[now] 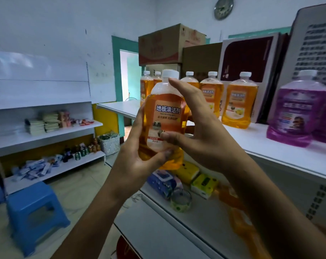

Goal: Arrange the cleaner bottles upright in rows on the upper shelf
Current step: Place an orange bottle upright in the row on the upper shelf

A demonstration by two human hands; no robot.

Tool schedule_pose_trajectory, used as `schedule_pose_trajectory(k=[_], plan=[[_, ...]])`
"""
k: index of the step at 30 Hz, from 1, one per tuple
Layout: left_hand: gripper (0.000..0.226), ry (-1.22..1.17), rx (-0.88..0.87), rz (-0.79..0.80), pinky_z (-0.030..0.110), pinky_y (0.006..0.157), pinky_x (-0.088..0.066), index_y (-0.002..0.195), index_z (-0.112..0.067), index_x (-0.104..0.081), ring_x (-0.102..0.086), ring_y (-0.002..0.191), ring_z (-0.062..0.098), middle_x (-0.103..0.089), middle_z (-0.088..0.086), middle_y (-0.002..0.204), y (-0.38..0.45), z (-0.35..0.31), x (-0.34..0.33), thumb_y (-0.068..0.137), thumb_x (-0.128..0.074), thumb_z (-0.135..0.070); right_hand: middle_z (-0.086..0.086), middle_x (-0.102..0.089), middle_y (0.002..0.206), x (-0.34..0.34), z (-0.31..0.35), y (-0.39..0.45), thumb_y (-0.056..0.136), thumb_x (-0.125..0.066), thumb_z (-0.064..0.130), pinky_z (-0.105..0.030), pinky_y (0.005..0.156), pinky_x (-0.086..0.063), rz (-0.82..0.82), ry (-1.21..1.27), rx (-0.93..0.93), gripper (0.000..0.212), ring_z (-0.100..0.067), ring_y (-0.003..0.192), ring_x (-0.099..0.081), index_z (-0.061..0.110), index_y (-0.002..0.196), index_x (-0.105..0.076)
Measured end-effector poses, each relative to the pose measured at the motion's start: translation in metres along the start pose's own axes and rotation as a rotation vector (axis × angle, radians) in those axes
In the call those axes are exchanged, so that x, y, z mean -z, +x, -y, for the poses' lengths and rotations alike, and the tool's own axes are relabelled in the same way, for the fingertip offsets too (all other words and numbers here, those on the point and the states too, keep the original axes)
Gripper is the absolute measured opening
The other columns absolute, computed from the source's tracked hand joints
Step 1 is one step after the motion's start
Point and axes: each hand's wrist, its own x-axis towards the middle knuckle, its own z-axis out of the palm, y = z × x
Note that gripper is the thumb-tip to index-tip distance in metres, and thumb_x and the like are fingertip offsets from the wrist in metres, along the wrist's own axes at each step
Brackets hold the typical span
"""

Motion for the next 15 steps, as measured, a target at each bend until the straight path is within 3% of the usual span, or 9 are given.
schedule_pose_trajectory(k=[4, 6, 8, 11, 15], plan=[[0.091, 0.030, -0.007, 0.029, 0.043, 0.097, -0.053, 0.154, -0.031, -0.011, -0.056, 0.124, 0.011, -0.050, -0.006, 0.142, 0.056, 0.041, 0.012, 0.084, -0.068, -0.032, 0.011, -0.019, 0.160, -0.017, -0.036, 0.046, 0.087, -0.074, 0.011, -0.037, 0.109, -0.048, -0.079, -0.027, -0.044, 0.091, -0.010, 0.148, -0.023, 0.037, 0.154, -0.019], [0.092, 0.065, -0.017, 0.045, 0.042, 0.100, -0.051, 0.155, -0.030, -0.008, -0.054, 0.125, 0.006, -0.048, -0.009, 0.143, 0.084, 0.063, 0.017, 0.084, -0.066, -0.035, 0.013, -0.014, 0.161, -0.029, -0.053, 0.069, 0.087, -0.073, 0.006, -0.020, 0.113, -0.037, -0.115, -0.068, -0.075, 0.092, -0.009, 0.149, -0.017, 0.041, 0.153, -0.018], [0.093, 0.076, -0.024, 0.078, 0.044, 0.104, -0.048, 0.155, -0.031, -0.003, -0.051, 0.127, 0.003, -0.046, -0.014, 0.145, 0.108, 0.082, 0.021, 0.086, -0.065, -0.035, 0.018, -0.009, 0.161, -0.041, -0.068, 0.090, 0.087, -0.071, 0.003, -0.002, 0.099, -0.026, -0.138, -0.105, -0.101, 0.094, -0.007, 0.149, -0.013, 0.044, 0.152, -0.018], [0.093, 0.081, -0.026, 0.147, 0.049, 0.106, -0.045, 0.155, -0.029, 0.000, -0.049, 0.131, 0.006, -0.044, -0.015, 0.146, 0.137, 0.111, 0.028, 0.088, -0.064, -0.032, 0.021, -0.007, 0.160, -0.053, -0.089, 0.114, 0.088, -0.070, 0.001, 0.009, 0.082, -0.024, -0.164, -0.144, -0.139, 0.091, -0.007, 0.147, -0.015, 0.044, 0.151, -0.021], [0.095, 0.089, -0.054, 0.241, 0.043, 0.107, -0.045, 0.155, -0.026, 0.003, -0.048, 0.130, 0.002, -0.045, -0.019, 0.144, 0.168, 0.142, 0.039, 0.088, -0.064, -0.031, 0.017, -0.012, 0.159, -0.067, -0.109, 0.135, 0.089, -0.070, 0.004, -0.001, 0.091, -0.031, -0.218, -0.239, -0.150, 0.086, -0.011, 0.146, -0.023, 0.043, 0.150, -0.023]])
